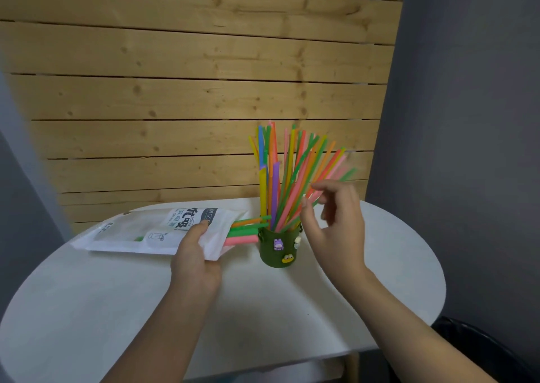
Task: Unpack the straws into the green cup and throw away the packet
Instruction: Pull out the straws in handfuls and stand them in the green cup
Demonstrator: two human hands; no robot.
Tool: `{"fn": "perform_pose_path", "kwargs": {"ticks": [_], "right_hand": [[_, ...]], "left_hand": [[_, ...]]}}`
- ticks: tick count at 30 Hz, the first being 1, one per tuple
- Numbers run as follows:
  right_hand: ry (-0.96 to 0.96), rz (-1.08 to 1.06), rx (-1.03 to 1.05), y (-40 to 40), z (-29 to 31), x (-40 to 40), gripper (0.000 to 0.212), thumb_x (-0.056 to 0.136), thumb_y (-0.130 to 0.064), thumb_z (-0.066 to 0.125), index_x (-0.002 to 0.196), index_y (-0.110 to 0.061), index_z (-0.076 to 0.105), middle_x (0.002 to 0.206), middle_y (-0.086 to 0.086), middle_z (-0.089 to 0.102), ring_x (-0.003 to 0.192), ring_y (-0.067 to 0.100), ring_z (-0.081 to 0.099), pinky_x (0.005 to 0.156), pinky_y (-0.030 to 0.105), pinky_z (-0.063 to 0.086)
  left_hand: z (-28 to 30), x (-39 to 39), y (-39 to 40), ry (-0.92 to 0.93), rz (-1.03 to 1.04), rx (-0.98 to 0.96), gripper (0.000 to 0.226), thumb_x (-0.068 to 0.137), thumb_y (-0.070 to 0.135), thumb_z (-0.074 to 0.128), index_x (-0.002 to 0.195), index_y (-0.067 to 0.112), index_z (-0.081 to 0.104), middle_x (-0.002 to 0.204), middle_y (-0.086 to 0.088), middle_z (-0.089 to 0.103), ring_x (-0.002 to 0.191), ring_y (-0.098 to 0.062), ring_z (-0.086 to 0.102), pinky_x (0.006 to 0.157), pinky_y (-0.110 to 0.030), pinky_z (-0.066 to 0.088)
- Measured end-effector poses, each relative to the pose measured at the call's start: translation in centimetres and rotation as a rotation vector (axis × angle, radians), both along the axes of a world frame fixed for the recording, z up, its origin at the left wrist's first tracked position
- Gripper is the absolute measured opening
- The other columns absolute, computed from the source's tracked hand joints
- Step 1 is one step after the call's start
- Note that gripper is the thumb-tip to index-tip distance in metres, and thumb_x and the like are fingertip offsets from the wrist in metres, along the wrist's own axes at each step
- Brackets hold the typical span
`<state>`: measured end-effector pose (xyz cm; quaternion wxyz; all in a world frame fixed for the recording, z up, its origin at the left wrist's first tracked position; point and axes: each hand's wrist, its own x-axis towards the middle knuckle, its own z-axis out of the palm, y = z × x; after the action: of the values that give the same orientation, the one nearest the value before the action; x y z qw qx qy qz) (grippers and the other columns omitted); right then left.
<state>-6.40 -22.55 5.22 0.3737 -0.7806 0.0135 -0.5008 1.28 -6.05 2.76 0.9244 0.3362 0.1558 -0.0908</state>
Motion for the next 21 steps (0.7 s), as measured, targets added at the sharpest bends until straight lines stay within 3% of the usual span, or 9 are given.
{"fn": "perform_pose_path", "kwargs": {"ticks": [5, 7, 10, 12, 15, 21], "right_hand": [[0.325, 0.194, 0.236, 1.6, -2.0, 0.0, 0.005, 0.092, -0.025, 0.053, 0.096, -0.022, 0.056, 0.083, 0.004, 0.059, 0.066, 0.002, 0.059, 0.056, 0.011, 0.044], [0.52, 0.334, 0.505, 2.6, -2.3, 0.2, 0.017, 0.095, -0.035, 0.044, 0.103, -0.024, 0.055, 0.094, 0.007, 0.063, 0.07, 0.009, 0.065, 0.057, 0.025, 0.053], [0.699, 0.559, 0.913, 4.0, -2.2, 0.8, 0.037, 0.097, -0.044, 0.034, 0.118, -0.018, 0.051, 0.11, 0.015, 0.063, 0.069, 0.018, 0.069, 0.052, 0.033, 0.056], [0.711, 0.617, 1.058, 4.6, -2.2, 1.0, 0.043, 0.097, -0.046, 0.033, 0.12, -0.016, 0.052, 0.106, 0.014, 0.066, 0.069, 0.022, 0.069, 0.048, 0.03, 0.054], [0.677, 0.632, 1.175, 5.3, -2.3, 1.3, 0.044, 0.097, -0.044, 0.033, 0.121, -0.012, 0.053, 0.095, 0.012, 0.068, 0.069, 0.026, 0.068, 0.041, 0.023, 0.046], [0.656, 0.525, 1.244, 5.8, -2.7, 1.8, 0.039, 0.095, -0.043, 0.042, 0.105, -0.009, 0.061, 0.076, 0.008, 0.07, 0.049, 0.017, 0.065, 0.034, 0.016, 0.033]], "left_hand": [[0.4, -0.7, -0.1, -0.07, 0.01, 0.014, 0.048, 0.093, 0.009, 0.057, 0.14, 0.011, 0.05, 0.134, -0.011, 0.062, 0.095, -0.023, 0.065, 0.045, -0.028, 0.057], [0.5, -1.0, 0.0, -0.117, 0.039, 0.036, 0.047, 0.091, 0.009, 0.061, 0.137, 0.016, 0.054, 0.126, -0.007, 0.067, 0.091, -0.019, 0.068, 0.05, -0.032, 0.059], [0.5, -1.3, 0.0, -0.193, 0.077, 0.101, 0.049, 0.088, 0.008, 0.065, 0.135, 0.018, 0.055, 0.124, -0.002, 0.069, 0.095, -0.017, 0.07, 0.076, -0.044, 0.061], [0.5, -1.5, -0.1, -0.267, 0.122, 0.192, 0.053, 0.087, 0.008, 0.067, 0.137, 0.018, 0.053, 0.126, -0.002, 0.068, 0.102, -0.016, 0.07, 0.083, -0.041, 0.059], [0.4, -1.5, -0.3, -0.383, 0.166, 0.321, 0.057, 0.085, 0.008, 0.07, 0.138, 0.017, 0.051, 0.125, 0.0, 0.068, 0.105, -0.013, 0.07, 0.078, -0.026, 0.06], [0.3, -1.4, -0.2, -0.426, 0.201, 0.317, 0.061, 0.083, 0.009, 0.071, 0.138, 0.019, 0.049, 0.122, 0.003, 0.07, 0.101, -0.008, 0.071, 0.086, -0.029, 0.059]]}}
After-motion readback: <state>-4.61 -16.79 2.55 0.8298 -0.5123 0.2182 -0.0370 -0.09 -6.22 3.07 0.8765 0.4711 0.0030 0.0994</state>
